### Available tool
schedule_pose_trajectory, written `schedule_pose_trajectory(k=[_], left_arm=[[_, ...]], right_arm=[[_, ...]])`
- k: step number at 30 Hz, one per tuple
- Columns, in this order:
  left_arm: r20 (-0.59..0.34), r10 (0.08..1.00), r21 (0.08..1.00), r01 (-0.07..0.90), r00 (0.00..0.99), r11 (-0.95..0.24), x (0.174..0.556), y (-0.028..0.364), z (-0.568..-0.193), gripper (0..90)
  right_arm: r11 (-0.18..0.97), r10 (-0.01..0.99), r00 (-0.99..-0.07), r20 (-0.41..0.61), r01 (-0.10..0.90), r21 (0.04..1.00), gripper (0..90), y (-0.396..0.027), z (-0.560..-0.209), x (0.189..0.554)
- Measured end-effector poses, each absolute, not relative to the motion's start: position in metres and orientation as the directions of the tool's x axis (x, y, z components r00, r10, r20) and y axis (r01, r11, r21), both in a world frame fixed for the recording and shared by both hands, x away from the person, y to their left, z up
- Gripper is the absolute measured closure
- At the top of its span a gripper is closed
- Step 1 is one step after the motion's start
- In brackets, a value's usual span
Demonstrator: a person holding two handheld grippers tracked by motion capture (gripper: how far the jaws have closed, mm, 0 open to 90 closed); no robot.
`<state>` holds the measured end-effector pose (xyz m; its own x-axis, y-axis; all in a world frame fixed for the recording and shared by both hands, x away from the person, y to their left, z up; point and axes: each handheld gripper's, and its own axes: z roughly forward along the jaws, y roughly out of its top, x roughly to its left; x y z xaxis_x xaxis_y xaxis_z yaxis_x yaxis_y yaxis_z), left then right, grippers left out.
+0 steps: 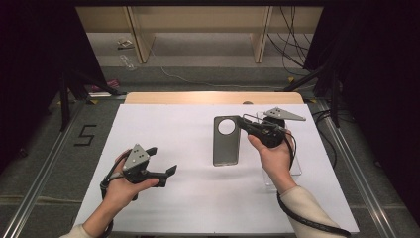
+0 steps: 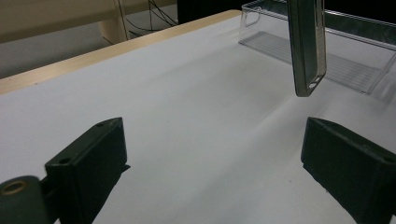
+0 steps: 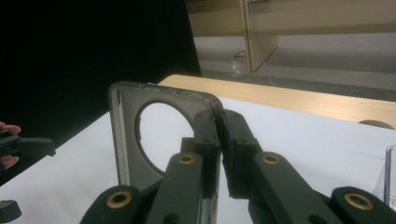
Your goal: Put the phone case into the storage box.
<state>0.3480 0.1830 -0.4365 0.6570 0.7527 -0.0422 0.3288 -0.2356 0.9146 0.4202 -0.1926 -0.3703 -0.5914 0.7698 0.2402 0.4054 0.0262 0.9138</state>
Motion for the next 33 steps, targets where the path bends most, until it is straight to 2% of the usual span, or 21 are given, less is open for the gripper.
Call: schedule_pose_trajectory(k=[33], left_arm=[[-0.048,0.758,0.917,0.329,0.651,-0.225,0.3486,0.1838,-0.4361,6.4]], right_arm=[[0.03,0.776,-0.591,0.22,0.384,0.923,85.6,-0.2024,-0.3648,0.4221]])
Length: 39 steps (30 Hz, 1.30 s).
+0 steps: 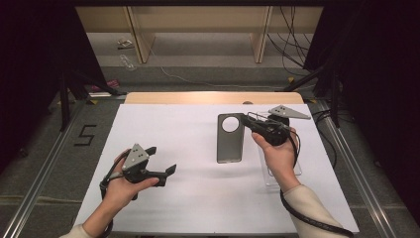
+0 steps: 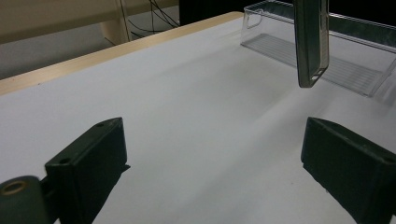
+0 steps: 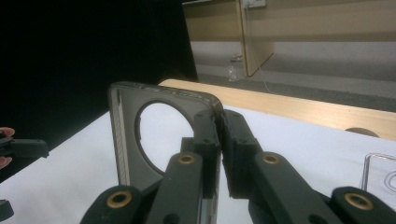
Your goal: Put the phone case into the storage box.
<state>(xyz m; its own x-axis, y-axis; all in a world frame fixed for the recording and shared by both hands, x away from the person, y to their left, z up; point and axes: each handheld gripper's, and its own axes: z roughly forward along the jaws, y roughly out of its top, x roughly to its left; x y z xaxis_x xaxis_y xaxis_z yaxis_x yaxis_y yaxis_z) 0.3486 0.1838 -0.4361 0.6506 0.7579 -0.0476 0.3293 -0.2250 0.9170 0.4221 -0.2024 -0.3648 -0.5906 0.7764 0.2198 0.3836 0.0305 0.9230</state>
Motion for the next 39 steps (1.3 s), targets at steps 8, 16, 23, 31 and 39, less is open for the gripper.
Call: schedule_pose_trajectory(k=[8,16,23,31,39], left_arm=[[-0.049,0.758,0.918,0.329,0.65,-0.222,0.348,0.184,-0.436,6.4],[-0.051,0.758,0.918,0.329,0.65,-0.22,0.349,0.184,-0.435,6.4],[-0.051,0.759,0.918,0.329,0.649,-0.219,0.349,0.184,-0.435,6.4],[-0.054,0.759,0.918,0.331,0.649,-0.218,0.349,0.184,-0.436,6.4],[-0.051,0.757,0.919,0.328,0.651,-0.219,0.349,0.184,-0.435,6.6]], right_arm=[[0.035,0.776,-0.593,0.214,0.379,0.925,85.5,-0.205,-0.363,0.423],[0.034,0.778,-0.592,0.211,0.376,0.926,85.5,-0.208,-0.362,0.423],[0.029,0.781,-0.588,0.211,0.373,0.927,85.5,-0.211,-0.36,0.423],[0.024,0.785,-0.581,0.214,0.374,0.927,85.5,-0.214,-0.359,0.425],[0.019,0.787,-0.577,0.219,0.376,0.926,85.5,-0.218,-0.359,0.426]])
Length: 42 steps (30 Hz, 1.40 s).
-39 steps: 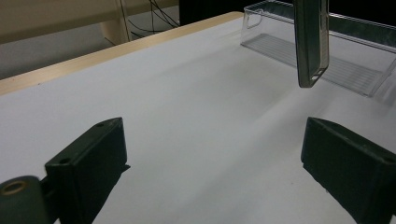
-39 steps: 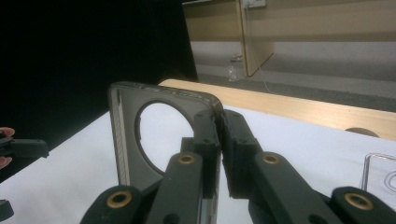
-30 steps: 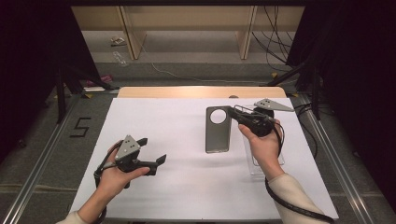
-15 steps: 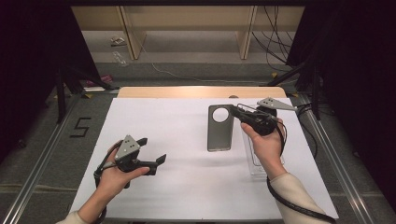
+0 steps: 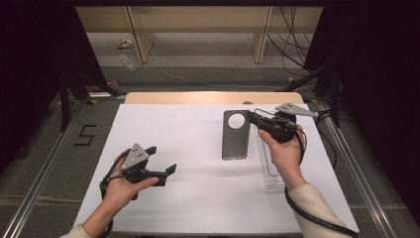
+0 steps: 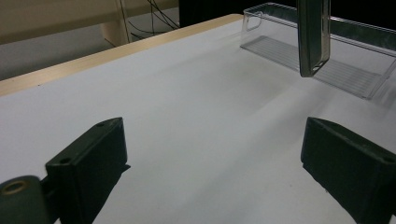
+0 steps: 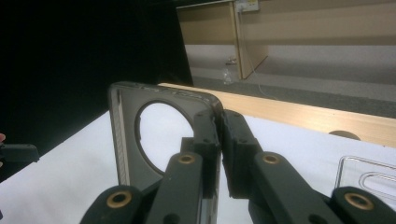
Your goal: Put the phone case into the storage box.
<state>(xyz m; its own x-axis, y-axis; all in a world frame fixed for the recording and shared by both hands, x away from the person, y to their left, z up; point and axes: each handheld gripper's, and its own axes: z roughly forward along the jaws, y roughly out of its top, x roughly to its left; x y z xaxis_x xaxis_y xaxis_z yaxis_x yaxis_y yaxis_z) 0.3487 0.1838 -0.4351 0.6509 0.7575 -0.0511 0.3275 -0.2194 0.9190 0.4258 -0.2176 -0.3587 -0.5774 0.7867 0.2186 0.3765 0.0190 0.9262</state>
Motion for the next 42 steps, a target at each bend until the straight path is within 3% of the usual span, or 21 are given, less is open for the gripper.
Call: schedule_pose_trajectory(k=[42], left_arm=[[-0.041,0.764,0.921,0.32,0.644,-0.221,0.3485,0.1838,-0.4342,8.1]], right_arm=[[0.005,0.797,-0.563,0.218,0.367,0.93,85.5,-0.2278,-0.3553,0.4271]])
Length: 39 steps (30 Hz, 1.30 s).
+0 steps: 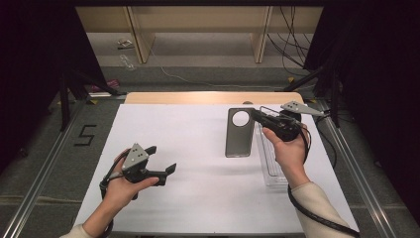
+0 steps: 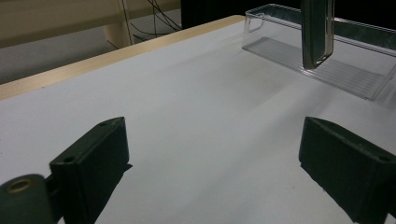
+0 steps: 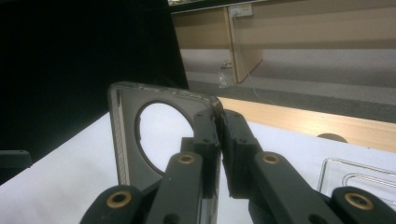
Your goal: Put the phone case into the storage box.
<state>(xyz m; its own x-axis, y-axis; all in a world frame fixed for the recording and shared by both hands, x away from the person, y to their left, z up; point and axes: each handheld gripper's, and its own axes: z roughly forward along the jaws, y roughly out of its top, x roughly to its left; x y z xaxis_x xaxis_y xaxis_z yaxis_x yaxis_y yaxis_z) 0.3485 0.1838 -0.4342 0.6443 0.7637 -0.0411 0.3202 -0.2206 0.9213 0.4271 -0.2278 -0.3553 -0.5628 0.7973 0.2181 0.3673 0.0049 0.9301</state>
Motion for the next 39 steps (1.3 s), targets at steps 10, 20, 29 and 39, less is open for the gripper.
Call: schedule_pose_trajectory(k=[10,20,29,39], left_arm=[[-0.036,0.761,0.918,0.323,0.647,-0.231,0.348,0.183,-0.435,8.0],[-0.037,0.762,0.919,0.322,0.647,-0.229,0.348,0.183,-0.435,7.9],[-0.039,0.762,0.919,0.322,0.647,-0.227,0.348,0.183,-0.435,7.9],[-0.04,0.762,0.92,0.321,0.647,-0.225,0.348,0.183,-0.435,8.0]], right_arm=[[-0.006,0.8,-0.557,0.223,0.364,0.931,85.5,-0.233,-0.352,0.427],[-0.015,0.805,-0.55,0.224,0.358,0.933,85.5,-0.237,-0.35,0.427],[-0.017,0.809,-0.543,0.224,0.359,0.933,85.5,-0.24,-0.349,0.426],[-0.022,0.813,-0.537,0.224,0.356,0.934,85.5,-0.245,-0.346,0.426]])
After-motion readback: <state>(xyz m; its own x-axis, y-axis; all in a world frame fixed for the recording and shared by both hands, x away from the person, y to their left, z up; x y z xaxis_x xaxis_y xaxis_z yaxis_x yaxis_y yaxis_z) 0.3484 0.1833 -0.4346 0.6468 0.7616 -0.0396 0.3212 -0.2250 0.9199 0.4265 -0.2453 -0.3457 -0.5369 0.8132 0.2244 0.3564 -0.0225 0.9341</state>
